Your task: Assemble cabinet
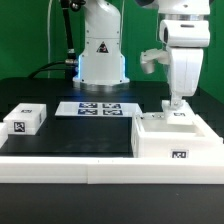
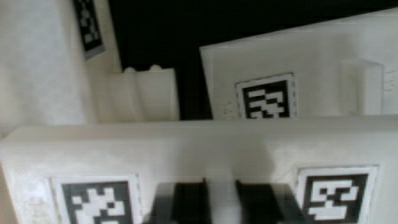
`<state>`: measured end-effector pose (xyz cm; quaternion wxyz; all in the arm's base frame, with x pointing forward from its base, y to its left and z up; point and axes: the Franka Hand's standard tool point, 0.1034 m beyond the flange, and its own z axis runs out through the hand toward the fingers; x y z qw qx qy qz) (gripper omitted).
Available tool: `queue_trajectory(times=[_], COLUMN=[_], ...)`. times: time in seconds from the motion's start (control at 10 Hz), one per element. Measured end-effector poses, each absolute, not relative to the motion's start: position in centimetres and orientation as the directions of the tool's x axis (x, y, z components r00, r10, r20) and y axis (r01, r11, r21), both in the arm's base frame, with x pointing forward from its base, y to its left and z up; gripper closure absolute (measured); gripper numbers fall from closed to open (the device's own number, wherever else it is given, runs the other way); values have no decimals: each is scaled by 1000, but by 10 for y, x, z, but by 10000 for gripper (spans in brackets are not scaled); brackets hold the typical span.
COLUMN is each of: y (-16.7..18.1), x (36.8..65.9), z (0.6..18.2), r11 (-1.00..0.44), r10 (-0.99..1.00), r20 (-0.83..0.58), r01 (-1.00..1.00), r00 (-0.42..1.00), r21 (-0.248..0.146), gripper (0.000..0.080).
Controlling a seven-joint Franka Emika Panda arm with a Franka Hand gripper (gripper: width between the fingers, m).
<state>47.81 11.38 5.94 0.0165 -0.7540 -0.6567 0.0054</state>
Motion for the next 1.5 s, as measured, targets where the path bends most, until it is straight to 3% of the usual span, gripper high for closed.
queue_trajectory(times=[0.2, 0.7, 1.1, 1.5], y=[114, 108, 108, 105], x=[479, 518, 518, 549], z=[59, 60, 60, 60], r11=[-135, -113, -115, -127], r10=[991, 993, 993, 991], r20=[14, 31, 32, 31], r01=[990, 994, 993, 992], r00=[136, 113, 115, 127], r21=[-32, 2, 3, 3], gripper=[729, 729, 729, 729])
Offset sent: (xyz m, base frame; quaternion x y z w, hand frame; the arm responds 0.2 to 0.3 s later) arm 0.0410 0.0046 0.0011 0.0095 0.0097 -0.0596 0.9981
